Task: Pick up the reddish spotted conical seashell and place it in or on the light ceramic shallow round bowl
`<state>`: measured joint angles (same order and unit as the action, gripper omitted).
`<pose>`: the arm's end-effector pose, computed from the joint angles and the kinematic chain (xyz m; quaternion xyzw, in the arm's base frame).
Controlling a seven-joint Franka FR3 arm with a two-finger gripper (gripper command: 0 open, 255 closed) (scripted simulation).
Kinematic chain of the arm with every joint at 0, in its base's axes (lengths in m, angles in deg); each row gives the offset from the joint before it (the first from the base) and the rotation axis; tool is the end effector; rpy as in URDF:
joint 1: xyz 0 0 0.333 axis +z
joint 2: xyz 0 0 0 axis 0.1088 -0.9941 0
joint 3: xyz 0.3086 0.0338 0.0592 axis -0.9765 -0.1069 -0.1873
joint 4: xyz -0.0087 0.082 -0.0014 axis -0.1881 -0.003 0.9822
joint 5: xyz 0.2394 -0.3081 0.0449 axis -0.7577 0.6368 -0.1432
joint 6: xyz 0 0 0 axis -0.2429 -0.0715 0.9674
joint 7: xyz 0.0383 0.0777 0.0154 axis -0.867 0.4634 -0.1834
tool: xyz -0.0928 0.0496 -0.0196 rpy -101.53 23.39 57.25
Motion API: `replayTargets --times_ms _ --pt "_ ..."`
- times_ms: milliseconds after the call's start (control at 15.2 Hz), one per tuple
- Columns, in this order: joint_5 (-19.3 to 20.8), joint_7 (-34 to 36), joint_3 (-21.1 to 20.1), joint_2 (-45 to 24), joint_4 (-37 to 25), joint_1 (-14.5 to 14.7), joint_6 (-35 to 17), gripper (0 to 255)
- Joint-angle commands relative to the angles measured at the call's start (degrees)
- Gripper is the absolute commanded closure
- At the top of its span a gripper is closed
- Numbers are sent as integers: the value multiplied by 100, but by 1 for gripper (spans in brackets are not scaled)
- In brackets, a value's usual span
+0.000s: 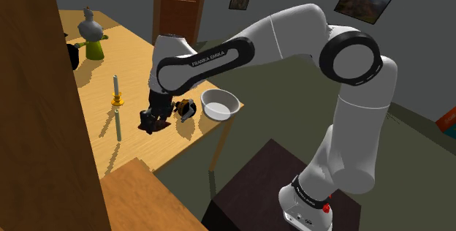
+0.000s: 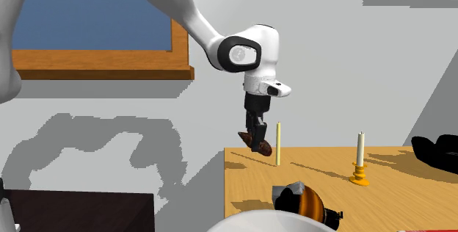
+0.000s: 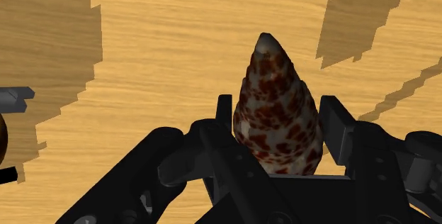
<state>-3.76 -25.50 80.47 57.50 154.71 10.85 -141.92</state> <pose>0.5640 0.2696 0.3028 -0.9919 -0.0934 0.0311 0.0807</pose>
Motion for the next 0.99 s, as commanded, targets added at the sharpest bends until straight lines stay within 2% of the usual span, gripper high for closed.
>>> replayTargets --times_ms 0,726,924 --pt "2 15 0 77 -50 -5 128 255" --pt "8 102 -4 465 -320 -25 780 255" --pt "-68 -291 106 727 34 -273 747 255"
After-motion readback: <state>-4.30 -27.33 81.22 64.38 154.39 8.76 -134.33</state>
